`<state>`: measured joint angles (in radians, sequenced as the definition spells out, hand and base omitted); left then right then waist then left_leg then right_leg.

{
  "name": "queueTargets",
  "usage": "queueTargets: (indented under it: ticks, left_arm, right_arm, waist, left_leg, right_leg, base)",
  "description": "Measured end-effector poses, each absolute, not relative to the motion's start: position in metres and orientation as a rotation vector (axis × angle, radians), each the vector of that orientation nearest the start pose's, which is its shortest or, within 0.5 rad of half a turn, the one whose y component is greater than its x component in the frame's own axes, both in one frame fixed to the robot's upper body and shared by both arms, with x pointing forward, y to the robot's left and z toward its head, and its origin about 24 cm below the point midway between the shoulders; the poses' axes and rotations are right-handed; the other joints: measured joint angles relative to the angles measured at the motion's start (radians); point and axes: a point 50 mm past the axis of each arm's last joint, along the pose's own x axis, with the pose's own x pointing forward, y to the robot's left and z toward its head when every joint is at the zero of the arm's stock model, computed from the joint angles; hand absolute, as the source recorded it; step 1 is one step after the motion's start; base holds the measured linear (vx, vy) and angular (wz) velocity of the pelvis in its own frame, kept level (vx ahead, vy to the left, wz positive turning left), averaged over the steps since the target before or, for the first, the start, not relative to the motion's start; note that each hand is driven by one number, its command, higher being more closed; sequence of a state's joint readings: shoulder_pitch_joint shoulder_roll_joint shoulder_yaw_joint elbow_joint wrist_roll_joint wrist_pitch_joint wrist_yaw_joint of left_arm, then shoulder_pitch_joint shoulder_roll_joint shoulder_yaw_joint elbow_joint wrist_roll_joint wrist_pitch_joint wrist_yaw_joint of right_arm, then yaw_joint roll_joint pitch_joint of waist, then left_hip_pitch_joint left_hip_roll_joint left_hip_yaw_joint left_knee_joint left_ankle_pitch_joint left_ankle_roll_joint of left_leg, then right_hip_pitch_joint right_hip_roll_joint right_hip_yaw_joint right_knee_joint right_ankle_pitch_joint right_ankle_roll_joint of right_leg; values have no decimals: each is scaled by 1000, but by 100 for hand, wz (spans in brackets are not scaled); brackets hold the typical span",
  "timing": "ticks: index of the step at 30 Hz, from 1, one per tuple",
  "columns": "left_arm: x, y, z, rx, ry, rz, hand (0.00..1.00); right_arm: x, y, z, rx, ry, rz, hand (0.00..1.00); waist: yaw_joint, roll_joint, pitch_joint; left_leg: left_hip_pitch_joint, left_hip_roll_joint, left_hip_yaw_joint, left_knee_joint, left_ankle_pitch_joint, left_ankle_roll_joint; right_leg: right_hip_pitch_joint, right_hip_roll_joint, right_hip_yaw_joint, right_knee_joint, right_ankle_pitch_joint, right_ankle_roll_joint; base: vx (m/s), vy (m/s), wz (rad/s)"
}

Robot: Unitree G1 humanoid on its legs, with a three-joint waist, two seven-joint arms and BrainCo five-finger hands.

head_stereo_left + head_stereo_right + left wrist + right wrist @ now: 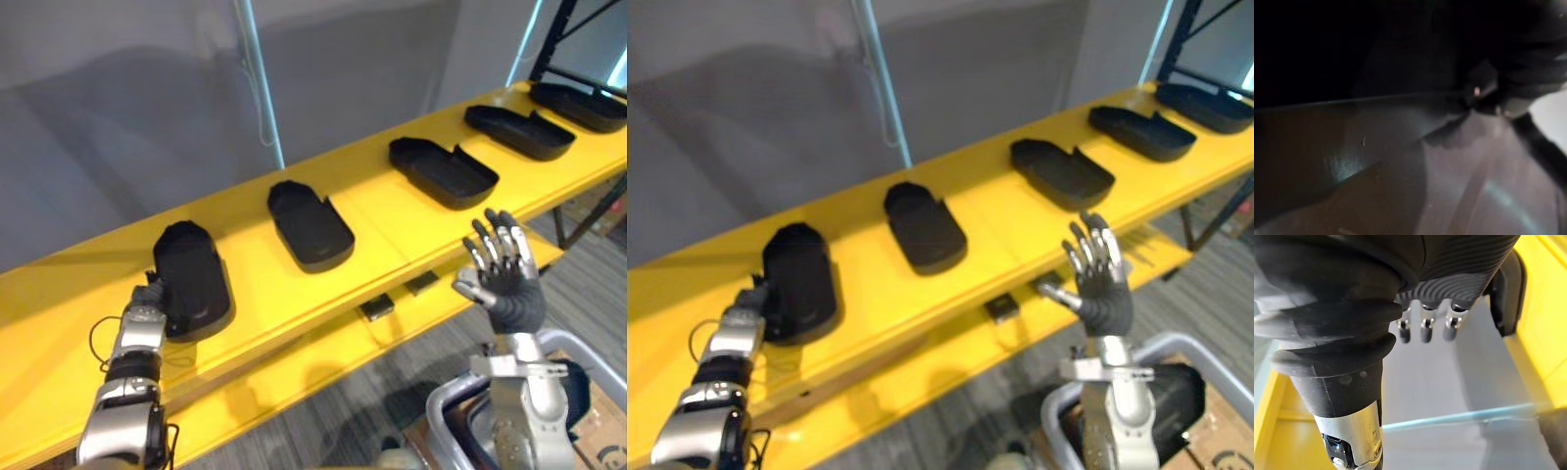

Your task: Walk over and take plastic housings, then place them on the shelf

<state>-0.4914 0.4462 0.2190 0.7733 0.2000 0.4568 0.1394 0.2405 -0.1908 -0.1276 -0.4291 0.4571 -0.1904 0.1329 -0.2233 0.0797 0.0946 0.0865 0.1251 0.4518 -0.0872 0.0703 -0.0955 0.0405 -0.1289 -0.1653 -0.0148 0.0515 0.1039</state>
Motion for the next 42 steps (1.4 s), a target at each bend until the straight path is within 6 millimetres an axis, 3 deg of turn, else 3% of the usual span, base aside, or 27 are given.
queueTargets:
  ticks: [9,17,20,21,26,35,42]
  left_arm:
    - [295,338,28,473,684,576,100]
    - [289,341,18,427,735,585,100]
    - [285,346,15,433,764,596,100]
    - [284,347,16,438,766,599,0]
    - [281,357,20,422,758,625,0]
    - [283,358,22,415,712,663,0]
    - [295,359,41,436,562,710,0]
  right_arm:
    - [194,-212,118,156,-430,40,0]
    - [193,-213,117,149,-415,43,0]
    - [193,-215,117,125,-403,55,0]
    - [193,-215,118,124,-403,56,0]
    - [193,-216,118,119,-405,56,0]
    - [194,-217,120,99,-403,66,0]
    - [193,-216,120,115,-408,90,0]
  waist:
    - [-12,0,-6]
    - [-12,-4,-10]
    - [-13,-17,-17]
    - [-13,-21,-19]
    - [-14,-39,-30]
    - [-14,-40,-30]
    - [-14,-41,-30]
  left_leg:
    - [1,6,22,0,4,-2]
    - [1,5,25,0,6,-1]
    - [1,5,27,-1,6,-1]
    - [1,5,27,-1,6,-1]
    - [1,5,27,-1,6,-1]
    - [1,4,27,-1,6,-1]
    - [0,-1,25,-1,6,0]
  right_leg:
    - [-5,7,15,-13,14,-2]
    - [-8,6,28,-16,17,1]
    - [-10,6,31,-17,17,1]
    - [-10,6,31,-17,17,0]
    - [-11,3,32,-17,17,0]
    - [-11,-5,32,-17,17,0]
    - [-11,1,30,-16,17,1]
  base:
    - [-10,2,-7]
    - [0,3,-2]
    - [2,3,-1]
    - [0,0,0]
    - [0,0,0]
    - [0,0,0]
    - [0,0,0]
